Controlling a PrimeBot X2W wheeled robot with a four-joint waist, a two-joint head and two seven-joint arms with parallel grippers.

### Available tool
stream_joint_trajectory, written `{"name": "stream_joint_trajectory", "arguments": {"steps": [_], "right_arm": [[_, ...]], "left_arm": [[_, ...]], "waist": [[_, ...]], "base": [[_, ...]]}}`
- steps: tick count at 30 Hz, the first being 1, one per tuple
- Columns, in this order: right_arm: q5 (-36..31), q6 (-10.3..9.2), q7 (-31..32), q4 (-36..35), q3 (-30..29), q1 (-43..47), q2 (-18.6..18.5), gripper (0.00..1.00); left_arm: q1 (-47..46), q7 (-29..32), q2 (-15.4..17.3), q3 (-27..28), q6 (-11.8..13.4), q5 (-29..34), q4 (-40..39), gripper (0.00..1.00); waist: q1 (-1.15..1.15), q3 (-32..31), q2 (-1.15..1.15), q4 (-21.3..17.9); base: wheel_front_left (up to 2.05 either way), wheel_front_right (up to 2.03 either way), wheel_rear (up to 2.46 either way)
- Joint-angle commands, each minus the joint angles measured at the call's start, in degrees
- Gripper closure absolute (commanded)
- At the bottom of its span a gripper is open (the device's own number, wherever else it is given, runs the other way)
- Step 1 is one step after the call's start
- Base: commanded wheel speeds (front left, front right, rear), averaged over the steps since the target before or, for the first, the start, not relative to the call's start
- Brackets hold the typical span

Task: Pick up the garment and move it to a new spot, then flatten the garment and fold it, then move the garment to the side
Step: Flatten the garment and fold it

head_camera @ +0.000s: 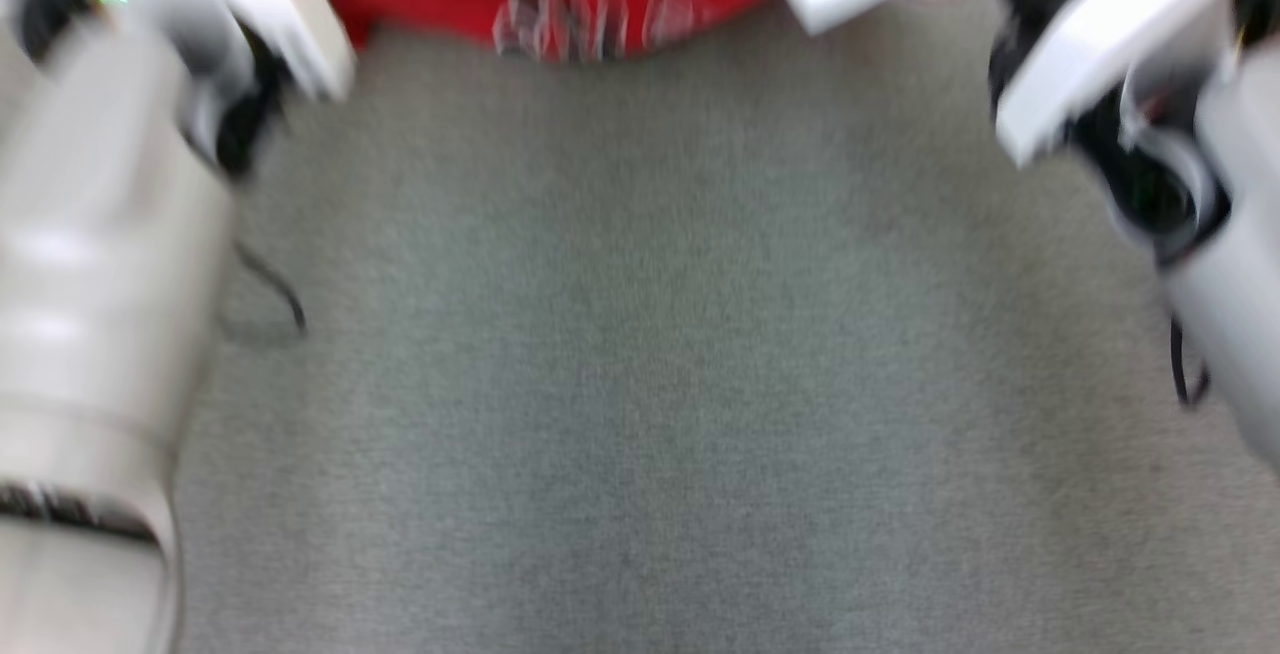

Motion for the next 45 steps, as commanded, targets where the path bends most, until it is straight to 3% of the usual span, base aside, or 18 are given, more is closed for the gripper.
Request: {"name": "stream_joint_trajectory", "arguments": {"steps": [1,4,9,14,21,28,36,40,45], "right_arm": [[0.48,0.01,3.67,-3.7,0.03,5.36,-1.99,1.0],[0.99,0.01,7.57,-7.3,-0.52,10.4,-3.54,1.0],[3.48,0.01,19.32,-12.16,-1.13,18.85,-7.72,1.0],[7.67,0.01,27.0,-15.49,2.36,26.8,-11.88,1.0],[9.2,0.01,35.38,-30.96,7.78,39.21,-20.55,1.0],[8.99,0.01,41.61,-45.68,4.1,51.36,-26.84,1.0],[9.21,0.01,50.54,-49.98,-3.28,59.4,-25.86,1.0],[9.76,0.01,55.82,-49.28,-7.05,59.37,-23.83,1.0],[8.57,0.01,60.39,-45.91,-11.8,55.28,-18.38,1.0]], "left_arm": [[5.62,3.15,1.31,-3.26,-0.15,-2.93,-2.86,1.0],[10.83,6.76,2.74,-6.99,-0.15,-5.55,-5.87,1.0],[20.81,15.02,6.82,-14.26,-0.16,-12.24,-13.32,1.0],[28.67,19.53,10.97,-19.83,-0.04,-15.66,-19.32,1.0],[37.5,22.35,17.57,-24.1,-0.04,-17.97,-27.43,1.0],[44.17,29.12,23.33,-25.2,2.29,-21.18,-37.6,1.0],[48.37,40.41,29.58,-25.76,7.14,-26.55,-50.25,1.0],[48.27,42.98,30.11,-25.19,8.56,-28.82,-52.55,1.0],[45.24,45.32,28.53,-24.38,9.45,-30.12,-50.69,1.0]], "waist": [[0.0,-6.49,0.0,0.42],[0.0,-9.41,0.0,0.68],[0.0,-15.77,0.0,1.64],[0.0,-21.29,0.0,1.8],[0.0,-24.86,0.0,0.49],[0.0,-26.38,0.0,-0.23],[0.0,-26.05,0.0,-0.61],[0.0,-25.29,0.0,-0.66],[0.0,-24.15,0.0,-0.63]], "base": [[0.0,0.0,0.0],[0.0,0.0,0.0],[0.0,0.0,0.0],[0.0,0.0,0.0],[0.0,0.0,0.0],[0.0,0.0,0.0],[0.0,0.0,0.0],[0.0,0.0,0.0],[0.0,0.0,0.0]]}}
